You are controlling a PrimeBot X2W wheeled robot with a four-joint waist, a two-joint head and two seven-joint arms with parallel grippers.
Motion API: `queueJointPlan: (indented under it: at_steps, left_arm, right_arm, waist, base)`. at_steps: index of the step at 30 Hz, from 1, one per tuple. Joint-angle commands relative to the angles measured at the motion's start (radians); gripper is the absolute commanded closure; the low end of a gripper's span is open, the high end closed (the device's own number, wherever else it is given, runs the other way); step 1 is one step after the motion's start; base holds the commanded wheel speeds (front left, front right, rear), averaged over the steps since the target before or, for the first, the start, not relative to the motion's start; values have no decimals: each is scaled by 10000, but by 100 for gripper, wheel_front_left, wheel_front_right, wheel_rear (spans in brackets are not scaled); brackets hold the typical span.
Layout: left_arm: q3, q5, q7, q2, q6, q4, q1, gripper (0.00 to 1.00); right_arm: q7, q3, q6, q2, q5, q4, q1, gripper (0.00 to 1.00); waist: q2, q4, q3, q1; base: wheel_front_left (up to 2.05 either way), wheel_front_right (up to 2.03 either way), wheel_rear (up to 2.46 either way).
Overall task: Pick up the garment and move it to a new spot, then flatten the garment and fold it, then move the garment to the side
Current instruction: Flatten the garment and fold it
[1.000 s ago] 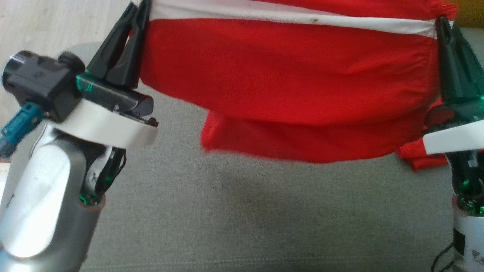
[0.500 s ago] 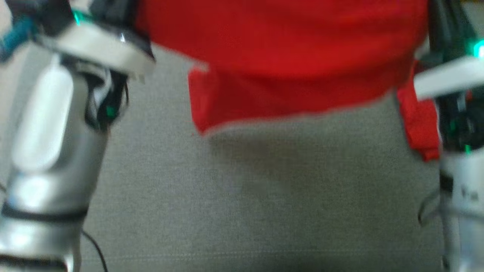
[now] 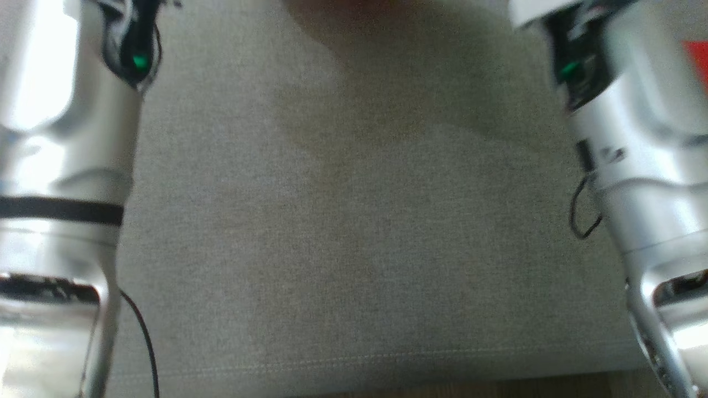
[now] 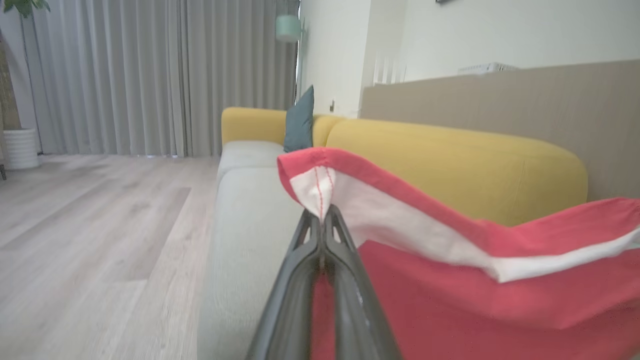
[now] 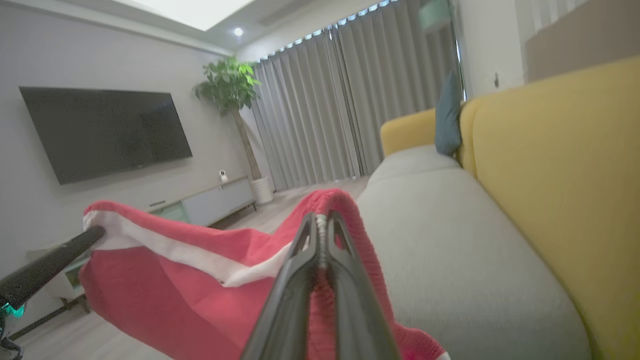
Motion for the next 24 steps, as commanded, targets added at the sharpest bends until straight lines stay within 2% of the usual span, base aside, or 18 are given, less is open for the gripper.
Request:
queueJointPlan:
  at_steps: [1,5,10,19,20,24]
  left_arm:
    - [295,153,-44,265,-63,-251,56,100]
    - [453,200,-46,12,-110,-271,991,100]
    - [657,226,-47,-156,-125,-1190,2768,100]
    - [975,284,-48,-131,-129,-4378,6793,100]
    - [975,284,-48,-131,-129,-4378,6793,100]
    - [1292,304,-48,-136,-129,-5389,8455,100]
  right_arm:
    - [-264,515,-7,296,251,158,-54,100]
    - [-653,1564,-7,287,830,898,547,100]
    - [-867,2195,-7,57,1544,675,1945,100]
    - [-888,1521,-7,-568,1056,-2304,5962,100]
    - [-888,1521,-7,-568,1056,-2304,5962,100]
    - [-889,1065,-7,-676,782,-3283,7850,100]
  waist:
    - [0,7,353,-2]
    - [0,129,757,-2]
    - [0,222,845,-2]
    - [0,464,121,-2]
    - [0,464,121,-2]
    - [0,500,-422,-2]
  base:
    - [0,0,0]
    - [0,0,0]
    - [0,0,0]
    - [0,0,0]
    - [0,0,0]
    - [0,0,0]
